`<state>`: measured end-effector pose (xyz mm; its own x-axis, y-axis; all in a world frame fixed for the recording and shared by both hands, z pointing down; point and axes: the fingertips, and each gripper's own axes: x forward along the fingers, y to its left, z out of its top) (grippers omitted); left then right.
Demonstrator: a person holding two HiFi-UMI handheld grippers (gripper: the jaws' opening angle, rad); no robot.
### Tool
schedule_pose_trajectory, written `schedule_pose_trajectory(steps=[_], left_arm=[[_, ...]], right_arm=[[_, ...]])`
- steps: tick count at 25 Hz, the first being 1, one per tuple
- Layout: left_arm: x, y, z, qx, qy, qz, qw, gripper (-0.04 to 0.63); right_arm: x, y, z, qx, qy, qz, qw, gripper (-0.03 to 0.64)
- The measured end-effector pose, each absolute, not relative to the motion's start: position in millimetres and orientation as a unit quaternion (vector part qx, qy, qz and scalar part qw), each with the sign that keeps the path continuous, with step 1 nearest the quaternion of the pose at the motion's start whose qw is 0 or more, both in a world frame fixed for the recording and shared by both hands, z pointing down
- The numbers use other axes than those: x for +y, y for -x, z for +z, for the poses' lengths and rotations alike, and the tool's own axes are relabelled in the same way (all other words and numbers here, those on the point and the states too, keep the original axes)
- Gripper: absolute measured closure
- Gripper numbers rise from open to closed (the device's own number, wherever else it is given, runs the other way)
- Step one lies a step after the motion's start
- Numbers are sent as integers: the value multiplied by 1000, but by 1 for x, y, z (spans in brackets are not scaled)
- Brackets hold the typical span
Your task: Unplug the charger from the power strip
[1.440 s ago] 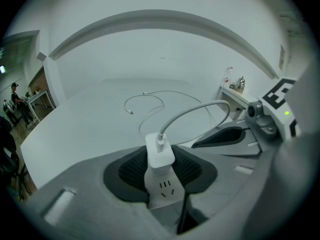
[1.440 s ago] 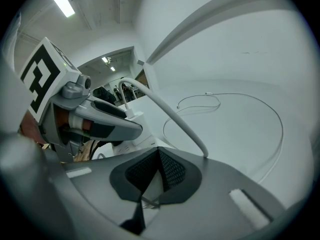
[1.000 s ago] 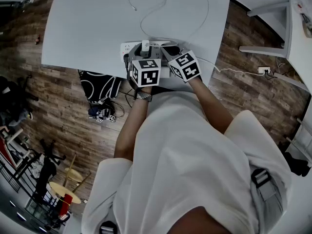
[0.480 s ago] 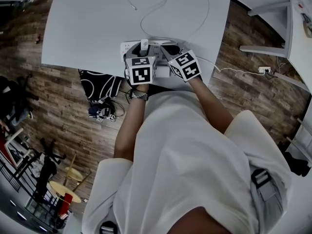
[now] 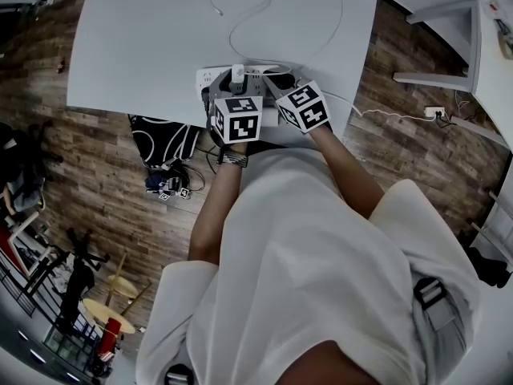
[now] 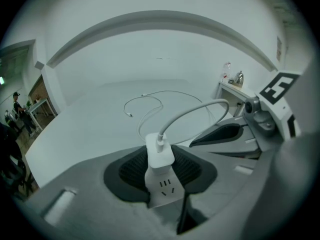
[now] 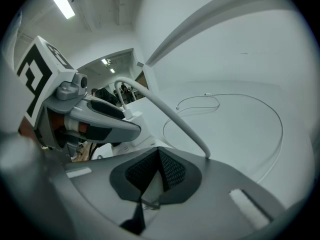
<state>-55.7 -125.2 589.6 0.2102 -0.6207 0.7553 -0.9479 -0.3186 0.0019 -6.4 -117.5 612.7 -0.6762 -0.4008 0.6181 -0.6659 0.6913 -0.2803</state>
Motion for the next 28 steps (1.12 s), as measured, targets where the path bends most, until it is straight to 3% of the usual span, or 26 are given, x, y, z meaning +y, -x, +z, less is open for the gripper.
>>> schedule_pose_trajectory(steps=[7, 21, 28], left_arm=[[-125, 55, 589, -528, -738, 351, 231, 443], [-127, 63, 591, -532, -732, 277, 322, 446], [-127, 60, 590, -533, -736, 308, 281, 446]], right_arm=[[-118, 7, 612, -880, -305, 249, 266, 615], [-118, 9, 613, -880, -303, 246, 269, 615], [-117, 8, 612, -880, -304, 245, 269, 615]])
